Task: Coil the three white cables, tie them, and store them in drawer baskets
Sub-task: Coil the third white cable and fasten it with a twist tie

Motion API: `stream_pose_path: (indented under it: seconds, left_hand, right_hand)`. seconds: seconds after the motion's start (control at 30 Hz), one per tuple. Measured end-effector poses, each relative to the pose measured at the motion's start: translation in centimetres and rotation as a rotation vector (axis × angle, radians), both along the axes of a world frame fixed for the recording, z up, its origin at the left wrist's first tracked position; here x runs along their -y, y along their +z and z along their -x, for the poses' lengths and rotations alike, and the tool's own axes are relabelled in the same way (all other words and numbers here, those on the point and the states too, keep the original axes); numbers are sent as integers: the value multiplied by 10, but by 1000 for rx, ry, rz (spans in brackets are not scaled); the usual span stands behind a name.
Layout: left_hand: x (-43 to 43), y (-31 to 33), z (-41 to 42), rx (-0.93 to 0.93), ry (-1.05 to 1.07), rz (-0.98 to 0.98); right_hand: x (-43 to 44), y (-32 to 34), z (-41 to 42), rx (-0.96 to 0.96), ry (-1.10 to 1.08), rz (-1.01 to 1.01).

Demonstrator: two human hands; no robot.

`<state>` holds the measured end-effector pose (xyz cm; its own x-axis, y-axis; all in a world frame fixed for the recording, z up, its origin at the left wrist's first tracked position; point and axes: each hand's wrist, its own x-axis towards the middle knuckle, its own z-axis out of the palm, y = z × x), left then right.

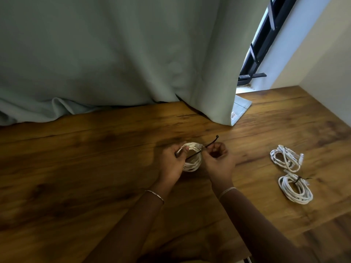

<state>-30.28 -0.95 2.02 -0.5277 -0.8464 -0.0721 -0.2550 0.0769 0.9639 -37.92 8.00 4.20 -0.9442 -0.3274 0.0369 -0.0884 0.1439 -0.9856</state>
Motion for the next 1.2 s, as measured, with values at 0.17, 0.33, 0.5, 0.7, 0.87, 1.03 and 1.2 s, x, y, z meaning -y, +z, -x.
stream_pose_path:
  seconds: [0.17,0.33,0.5,0.7,0.87,1.03,1.2]
  left_hand:
    - [2,-5,1,34,19,36]
    - [5,-9,-1,55,31,61]
    - [7,-10,-1,50,27,48]
    - [8,-13,0,43,22,59]
    - [8,-14,-1,-2,29,18]
    - [10,-11,0,-7,31,11]
    - [15,-9,1,-36,22,-18]
  right_hand:
    - [6,-3,1,-35,9,-21]
    - [9,-6,3,-63,34,-80]
    - [15,-12,6,-50,57,-132]
    - [18,-15,5,-95,125,-152]
    - [17,-14,3,-202,166,-151]
    - [10,-18,1,-515,205,-340]
    - [2,-26,3,-906,237,-467]
